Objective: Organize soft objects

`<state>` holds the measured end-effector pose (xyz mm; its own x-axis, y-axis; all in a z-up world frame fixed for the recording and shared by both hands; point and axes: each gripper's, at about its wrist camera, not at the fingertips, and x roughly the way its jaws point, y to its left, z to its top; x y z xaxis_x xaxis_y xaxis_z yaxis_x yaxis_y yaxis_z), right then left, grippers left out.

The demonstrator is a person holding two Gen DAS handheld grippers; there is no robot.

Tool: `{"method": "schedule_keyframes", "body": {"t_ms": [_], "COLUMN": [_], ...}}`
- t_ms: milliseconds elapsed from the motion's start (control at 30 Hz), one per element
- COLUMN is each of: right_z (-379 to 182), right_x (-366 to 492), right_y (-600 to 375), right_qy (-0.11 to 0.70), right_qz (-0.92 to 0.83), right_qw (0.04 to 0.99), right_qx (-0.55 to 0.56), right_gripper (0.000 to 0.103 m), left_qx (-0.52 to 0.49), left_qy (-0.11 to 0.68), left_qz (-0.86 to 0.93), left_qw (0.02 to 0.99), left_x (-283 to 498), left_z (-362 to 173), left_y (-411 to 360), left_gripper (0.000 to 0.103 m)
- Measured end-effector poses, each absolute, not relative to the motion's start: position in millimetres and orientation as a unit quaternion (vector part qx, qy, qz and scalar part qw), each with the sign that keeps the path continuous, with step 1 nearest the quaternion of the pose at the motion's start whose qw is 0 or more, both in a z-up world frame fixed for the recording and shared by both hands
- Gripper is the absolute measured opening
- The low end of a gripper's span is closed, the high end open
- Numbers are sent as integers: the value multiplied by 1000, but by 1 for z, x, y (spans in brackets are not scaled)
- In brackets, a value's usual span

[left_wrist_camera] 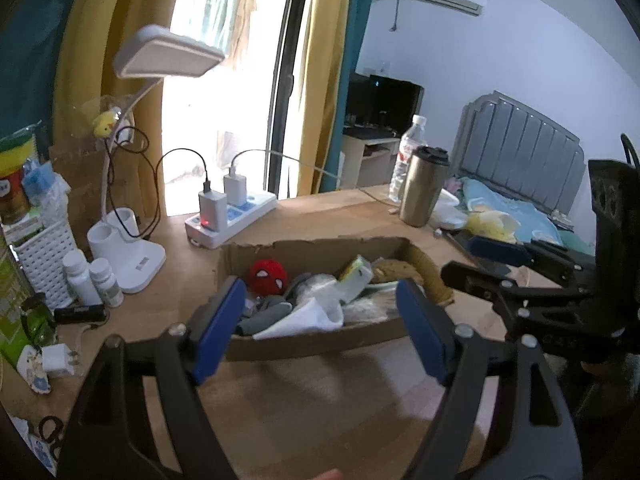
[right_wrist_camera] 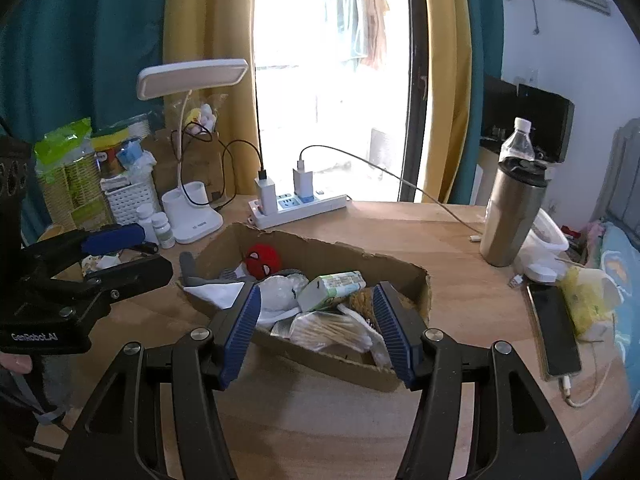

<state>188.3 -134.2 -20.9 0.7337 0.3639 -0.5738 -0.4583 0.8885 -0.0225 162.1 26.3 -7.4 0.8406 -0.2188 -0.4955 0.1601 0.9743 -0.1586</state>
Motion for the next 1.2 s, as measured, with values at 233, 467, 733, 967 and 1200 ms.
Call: {"method": "schedule_keyframes", "body": {"t_ms": [233,467,733,967,1200], "right_z": [-12,-6,2,4,16], "right_x": [160,134,105,75,44], "right_y": [-140,-148,-153,-162,-173], "right_qy": [278,268,249,212,161], "right_qz": [219,213,202,185,161], "right_qw": [931,936,944,956,971], "right_qx": [-84,-83,-80,-78,-65], "right_gripper": [62,67,68,68,68], "left_qx": [-57,-57,-61,-55,-70], "left_qy": [252,240,213,190,169], "left_qz": [-97,-87,-79,-75,-55], "left_qw": [961,965,972,977,982], "left_x": [134,108,72,46,20], "left_z": [1,7,17,19,26], "left_y": [23,20,17,14,16], "left_gripper": [79,82,95,95,95]}}
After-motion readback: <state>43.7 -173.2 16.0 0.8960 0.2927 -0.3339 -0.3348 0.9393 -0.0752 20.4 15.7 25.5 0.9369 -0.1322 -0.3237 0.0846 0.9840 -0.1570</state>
